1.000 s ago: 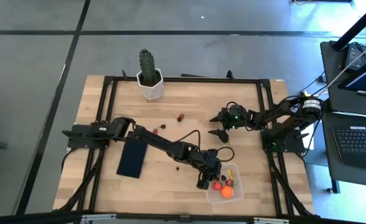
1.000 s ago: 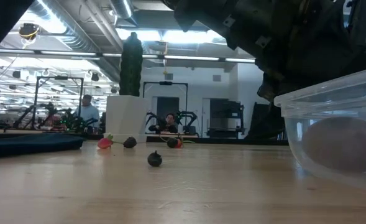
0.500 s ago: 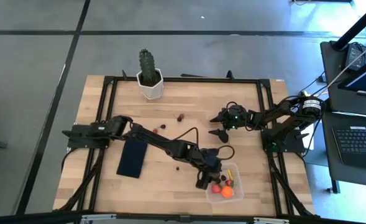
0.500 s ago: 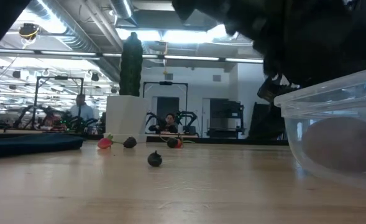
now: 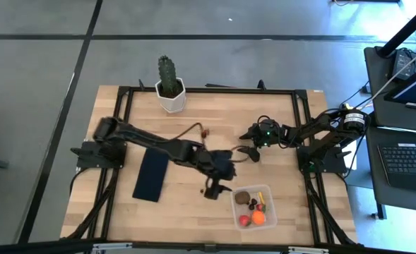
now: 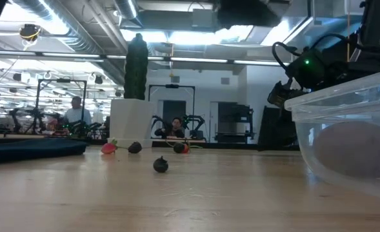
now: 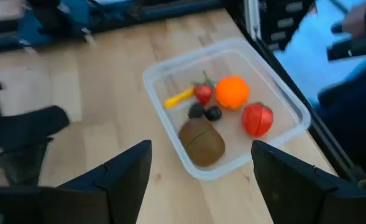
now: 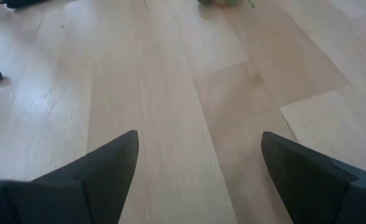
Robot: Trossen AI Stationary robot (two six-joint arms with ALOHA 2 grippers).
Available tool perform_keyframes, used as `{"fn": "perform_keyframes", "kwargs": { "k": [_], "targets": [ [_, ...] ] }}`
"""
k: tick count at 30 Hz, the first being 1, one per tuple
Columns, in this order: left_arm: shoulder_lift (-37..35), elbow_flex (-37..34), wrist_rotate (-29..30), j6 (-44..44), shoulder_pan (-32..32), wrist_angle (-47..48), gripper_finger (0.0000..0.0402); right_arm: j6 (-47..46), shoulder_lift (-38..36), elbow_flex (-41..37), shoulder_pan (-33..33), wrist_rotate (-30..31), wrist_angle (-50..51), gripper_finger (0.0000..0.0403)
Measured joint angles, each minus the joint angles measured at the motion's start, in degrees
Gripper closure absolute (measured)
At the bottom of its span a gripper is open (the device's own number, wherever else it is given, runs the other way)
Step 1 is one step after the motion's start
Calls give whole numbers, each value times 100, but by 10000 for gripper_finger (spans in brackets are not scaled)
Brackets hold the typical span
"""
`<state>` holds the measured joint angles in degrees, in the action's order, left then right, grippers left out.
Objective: Pick and placing Produce into tupperware
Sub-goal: Put the blueberry into the transparent bin
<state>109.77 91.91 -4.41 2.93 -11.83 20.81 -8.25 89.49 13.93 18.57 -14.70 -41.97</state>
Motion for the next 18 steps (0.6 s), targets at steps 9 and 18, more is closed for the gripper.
{"fn": "perform_keyframes", "kwargs": {
  "k": [9, 18],
  "targets": [
    [-1415, -3215, 232, -555, -154, -3100, 130, -39, 0, 0, 0, 0, -63, 63],
    [-1455, -5212, 942, -797, -568, -5577, 130, -60, 0, 0, 0, 0, -145, 63]
  ]
}}
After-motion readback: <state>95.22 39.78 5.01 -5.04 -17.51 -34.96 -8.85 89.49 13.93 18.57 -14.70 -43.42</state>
